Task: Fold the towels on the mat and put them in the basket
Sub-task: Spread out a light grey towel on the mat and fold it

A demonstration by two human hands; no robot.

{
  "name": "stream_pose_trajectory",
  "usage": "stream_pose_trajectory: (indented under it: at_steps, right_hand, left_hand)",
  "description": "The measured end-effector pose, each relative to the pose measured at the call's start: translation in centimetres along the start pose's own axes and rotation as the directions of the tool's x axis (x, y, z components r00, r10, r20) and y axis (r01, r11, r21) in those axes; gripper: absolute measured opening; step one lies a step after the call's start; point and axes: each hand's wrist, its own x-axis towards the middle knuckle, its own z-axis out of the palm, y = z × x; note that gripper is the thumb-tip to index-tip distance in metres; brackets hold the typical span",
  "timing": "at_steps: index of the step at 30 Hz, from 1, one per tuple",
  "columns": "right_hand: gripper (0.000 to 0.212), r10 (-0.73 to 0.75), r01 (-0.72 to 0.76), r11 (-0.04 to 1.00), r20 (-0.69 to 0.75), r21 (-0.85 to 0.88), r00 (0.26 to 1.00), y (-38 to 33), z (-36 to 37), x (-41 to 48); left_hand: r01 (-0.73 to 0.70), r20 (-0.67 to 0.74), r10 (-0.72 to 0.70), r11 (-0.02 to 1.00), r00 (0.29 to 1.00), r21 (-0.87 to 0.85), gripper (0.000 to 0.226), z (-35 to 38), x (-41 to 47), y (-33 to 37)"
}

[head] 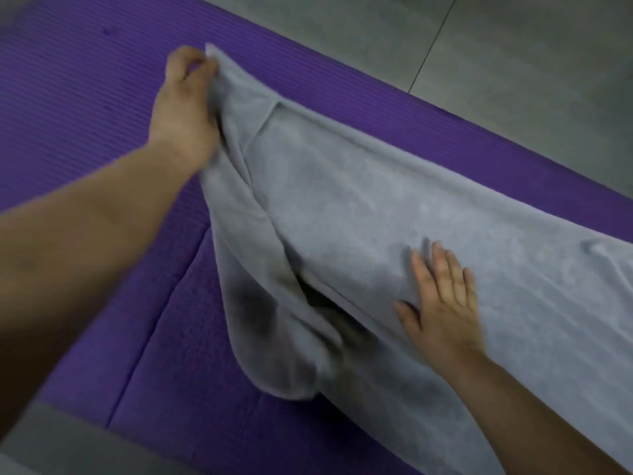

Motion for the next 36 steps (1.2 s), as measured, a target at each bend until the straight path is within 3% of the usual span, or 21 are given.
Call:
stream_pose_trajectory:
  at_steps: [3,5,7,9,11,14,16,19,22,25,27,28,31,35,36]
  right_hand:
    - [0.067,-0.018,0.018,1.000,0.087,0.003,0.996,-1.7,0.2,0.8]
    - [0.082,0.003,0.007,0.999,0.189,-0.052,0.982,-2.3,0.2,1.2]
    - [0.081,-0.011,0.017,1.000,0.300,-0.016,0.954,-2.0,-0.1,1.1]
    - [0.081,-0.004,0.004,1.000,0.397,-0.001,0.918,-1.8,-0.7,1.3]
    - [0.073,0.003,0.014,0.999,0.434,-0.036,0.901,-1.8,-0.9,1.4]
    - [0.068,0.027,-0.010,0.999,0.441,-0.041,0.897,-2.1,-1.3,1.4]
    - [0.068,0.024,-0.016,1.000,0.435,-0.022,0.900,-2.2,-1.5,1.4]
    - [0.070,0.020,-0.035,0.999,0.438,0.027,0.899,-2.3,-2.0,1.4]
    - [0.069,0.017,-0.046,0.996,0.338,0.077,0.941,-2.2,-2.3,1.2]
    - [0.084,0.085,-0.104,0.966,0.088,0.239,0.992,-2.9,-2.4,0.3]
    - [0.090,0.095,-0.091,0.949,0.001,0.302,0.995,-3.3,-2.0,-0.1]
    - [0.089,0.091,-0.082,0.951,-0.018,0.297,0.996,-3.5,-1.7,0.0]
    - [0.085,0.071,-0.064,0.969,-0.023,0.239,0.997,-3.5,-1.2,0.3]
    - [0.066,0.059,-0.071,0.991,0.106,0.111,0.993,-2.3,-1.0,0.6]
    - [0.069,0.056,-0.066,0.992,0.096,0.107,0.994,-2.1,-0.8,0.6]
  left_hand:
    - [-0.040,0.156,0.002,0.970,0.988,0.239,0.063,-0.5,3.0,-0.5]
    - [0.081,0.169,-0.131,0.959,0.977,0.271,0.060,-0.6,2.6,-0.6]
    - [0.180,0.138,-0.200,0.973,0.970,0.142,0.052,-0.5,-0.6,-0.2]
    - [0.133,0.135,-0.124,0.990,0.983,-0.056,0.051,-0.3,-6.6,0.6]
    - [0.120,0.219,-0.074,0.971,0.973,-0.205,0.061,-1.0,-13.6,2.6]
    - [0.084,0.295,-0.021,0.976,0.955,-0.203,0.063,-0.8,-20.8,5.4]
    - [0.040,0.237,0.004,0.983,0.972,-0.181,0.061,0.2,-22.0,6.5]
    - [0.194,0.205,-0.167,0.974,0.964,-0.121,0.038,0.4,-20.8,7.0]
    - [0.379,0.160,-0.345,0.871,0.925,-0.312,0.018,-1.5,-19.8,5.0]
    - [0.517,0.040,-0.554,0.746,0.832,-0.420,0.028,-4.3,-20.0,0.1]
    - [0.620,0.072,-0.662,0.651,0.746,-0.438,0.011,-5.4,-20.9,-3.1]
    - [0.672,0.100,-0.711,0.596,0.696,-0.439,0.017,-5.8,-21.4,-4.2]
    - [0.784,0.222,-0.817,0.377,0.533,-0.493,0.055,-6.5,-23.1,-6.3]
    - [0.837,0.317,-0.831,0.282,0.458,-0.469,0.072,-7.8,-24.1,-7.4]
    - [0.847,0.297,-0.837,0.314,0.460,-0.429,0.071,-8.2,-23.9,-7.6]
